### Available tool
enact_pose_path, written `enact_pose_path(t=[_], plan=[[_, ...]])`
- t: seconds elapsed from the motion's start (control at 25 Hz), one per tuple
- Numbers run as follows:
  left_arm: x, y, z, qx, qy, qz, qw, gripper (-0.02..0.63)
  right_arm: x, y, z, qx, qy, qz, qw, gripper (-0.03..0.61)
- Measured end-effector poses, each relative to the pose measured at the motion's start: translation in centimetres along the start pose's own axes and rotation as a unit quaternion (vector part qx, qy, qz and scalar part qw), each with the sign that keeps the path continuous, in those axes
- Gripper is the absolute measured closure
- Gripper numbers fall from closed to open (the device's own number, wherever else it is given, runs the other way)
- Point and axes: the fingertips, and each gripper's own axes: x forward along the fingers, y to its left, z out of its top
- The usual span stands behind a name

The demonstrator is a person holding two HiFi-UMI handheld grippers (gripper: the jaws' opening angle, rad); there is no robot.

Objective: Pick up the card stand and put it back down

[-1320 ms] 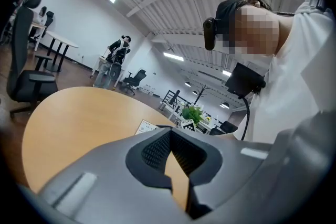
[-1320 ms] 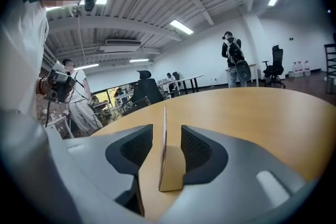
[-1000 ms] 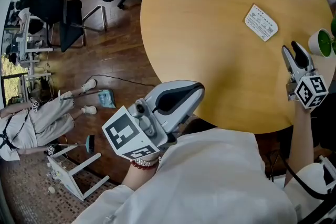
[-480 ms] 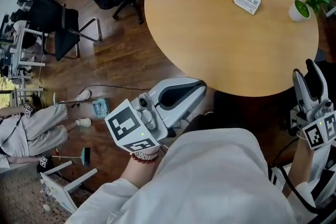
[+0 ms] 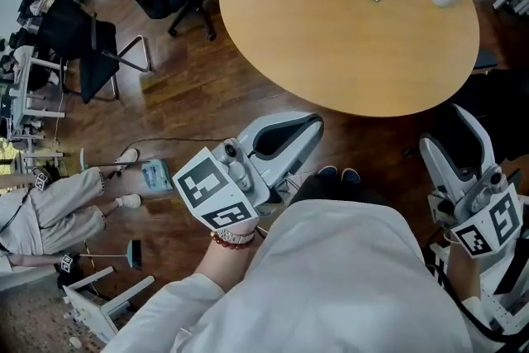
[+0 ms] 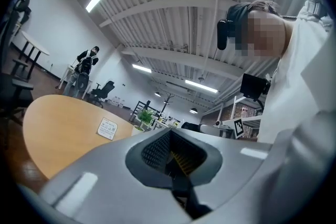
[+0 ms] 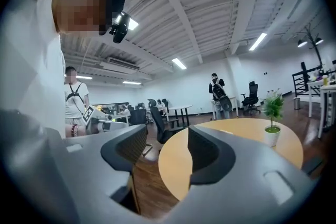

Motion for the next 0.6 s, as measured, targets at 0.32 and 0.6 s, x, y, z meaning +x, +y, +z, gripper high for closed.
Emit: enact_pose_path(t=[0.32,0.6], plan=[[4.8,-6.1,-0.9,-0.001,0.021,-0.063,0.9978,0.623,-4.3,2.0,1.3,-0.033,-0.022,0.023,0.999,0.347],[6.8,-8.6,-1.2,0.008,0.029,-0.068,0.9972,0.623,-7.1,2.0,0.0,-0.012,-0.026,0.019,0.999,0.385]])
